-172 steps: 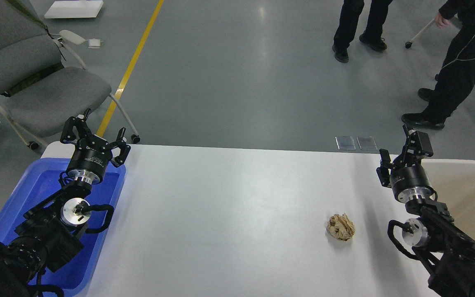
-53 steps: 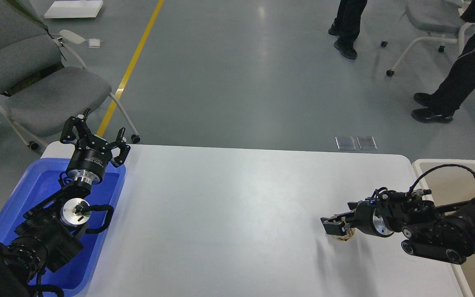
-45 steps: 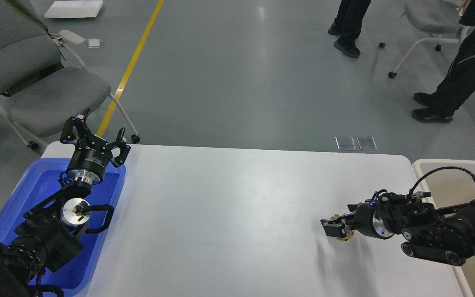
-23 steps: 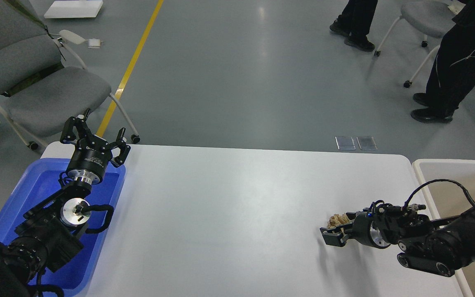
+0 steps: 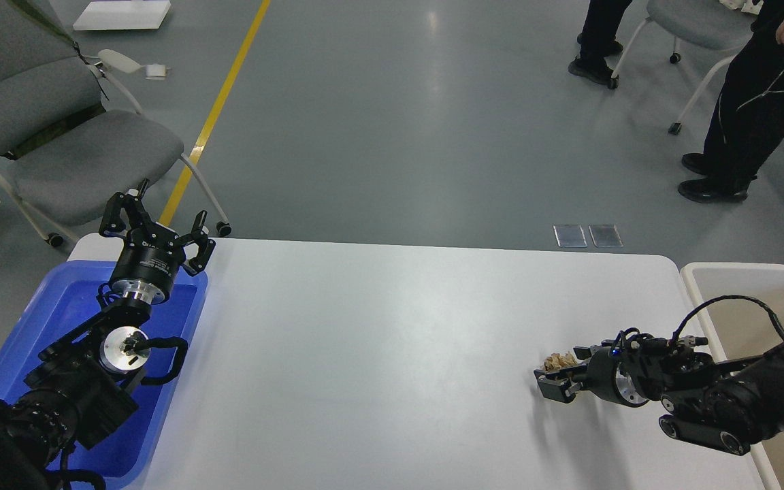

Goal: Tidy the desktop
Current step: 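Lift the held snack and carry it toward the beige bin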

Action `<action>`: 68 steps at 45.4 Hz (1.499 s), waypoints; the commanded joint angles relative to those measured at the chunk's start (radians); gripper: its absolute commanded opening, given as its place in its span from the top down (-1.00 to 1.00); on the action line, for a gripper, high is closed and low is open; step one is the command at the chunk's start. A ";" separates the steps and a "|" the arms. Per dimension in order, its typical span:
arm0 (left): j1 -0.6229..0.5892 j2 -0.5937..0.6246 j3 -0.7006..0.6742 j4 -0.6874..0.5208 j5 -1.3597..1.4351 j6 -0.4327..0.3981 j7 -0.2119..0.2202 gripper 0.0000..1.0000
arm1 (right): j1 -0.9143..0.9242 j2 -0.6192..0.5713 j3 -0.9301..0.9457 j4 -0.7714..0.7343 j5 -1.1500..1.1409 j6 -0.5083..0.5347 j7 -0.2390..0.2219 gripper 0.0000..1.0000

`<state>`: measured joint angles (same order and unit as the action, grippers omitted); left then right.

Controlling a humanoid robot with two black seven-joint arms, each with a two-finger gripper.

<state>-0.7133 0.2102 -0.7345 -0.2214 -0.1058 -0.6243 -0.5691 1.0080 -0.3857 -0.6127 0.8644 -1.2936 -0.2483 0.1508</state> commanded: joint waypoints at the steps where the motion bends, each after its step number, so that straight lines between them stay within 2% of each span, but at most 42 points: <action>1: 0.000 0.000 0.000 0.000 0.000 0.000 0.000 -1.00 | 0.008 -0.004 -0.067 -0.002 -0.015 -0.011 0.016 1.00; 11: 0.000 0.000 0.000 0.000 0.000 0.000 0.000 -1.00 | 0.012 -0.008 -0.082 0.031 -0.012 -0.008 0.044 1.00; 35: 0.000 0.000 0.000 0.000 0.000 0.000 0.000 -1.00 | 0.053 -0.021 -0.087 0.051 -0.010 0.000 0.046 1.00; 68: 0.000 0.000 0.000 -0.001 0.000 0.000 0.000 -1.00 | 0.504 -0.285 -0.133 0.392 -0.001 0.221 0.044 1.00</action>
<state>-0.7133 0.2102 -0.7348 -0.2212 -0.1059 -0.6243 -0.5691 1.3525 -0.5809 -0.7193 1.1384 -1.2958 -0.0963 0.1950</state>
